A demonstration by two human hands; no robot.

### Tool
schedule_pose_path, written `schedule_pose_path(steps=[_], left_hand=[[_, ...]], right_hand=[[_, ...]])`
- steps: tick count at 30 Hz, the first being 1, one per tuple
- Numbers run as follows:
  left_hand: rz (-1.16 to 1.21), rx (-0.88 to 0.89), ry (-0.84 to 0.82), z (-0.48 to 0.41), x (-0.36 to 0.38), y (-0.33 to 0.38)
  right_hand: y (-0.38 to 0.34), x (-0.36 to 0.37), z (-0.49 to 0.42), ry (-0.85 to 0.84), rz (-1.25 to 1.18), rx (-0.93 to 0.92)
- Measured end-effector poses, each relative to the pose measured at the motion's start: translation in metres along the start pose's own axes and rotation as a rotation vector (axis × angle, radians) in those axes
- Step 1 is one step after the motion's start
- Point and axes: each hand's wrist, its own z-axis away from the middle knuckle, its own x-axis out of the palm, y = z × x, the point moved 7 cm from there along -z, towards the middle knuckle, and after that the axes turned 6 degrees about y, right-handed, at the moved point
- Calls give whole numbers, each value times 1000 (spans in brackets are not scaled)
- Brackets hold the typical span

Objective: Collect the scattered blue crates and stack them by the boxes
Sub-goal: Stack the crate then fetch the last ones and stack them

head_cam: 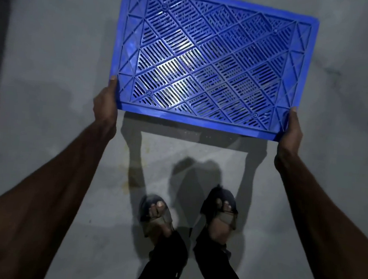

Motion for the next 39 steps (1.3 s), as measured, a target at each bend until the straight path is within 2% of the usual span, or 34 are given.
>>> schedule_pose_path(steps=[7, 11, 14, 17, 21, 24, 28, 35, 39], left_hand=[[56, 38, -79, 33, -7, 41], [182, 117, -43, 63, -24, 90], [144, 158, -70, 87, -37, 128], [14, 164, -8, 112, -56, 150], [-103, 173, 10, 130, -64, 150], [-172, 131, 11, 130, -58, 138], [-207, 82, -21, 120, -44, 119], [-187, 139, -57, 100, -24, 123], [-35, -12, -157, 102, -39, 107]], right_hand=[[-30, -17, 2, -66, -97, 1], [-80, -26, 24, -133, -212, -23], [-122, -38, 36, -215, -221, -57], [-155, -59, 33, -168, -92, -56], [-183, -79, 26, -40, 212, -93], [-184, -73, 25, -54, 388, -109], [-155, -62, 20, -48, 474, -90], [-122, -61, 13, 10, 571, -129], [-123, -61, 20, -40, 516, -56]])
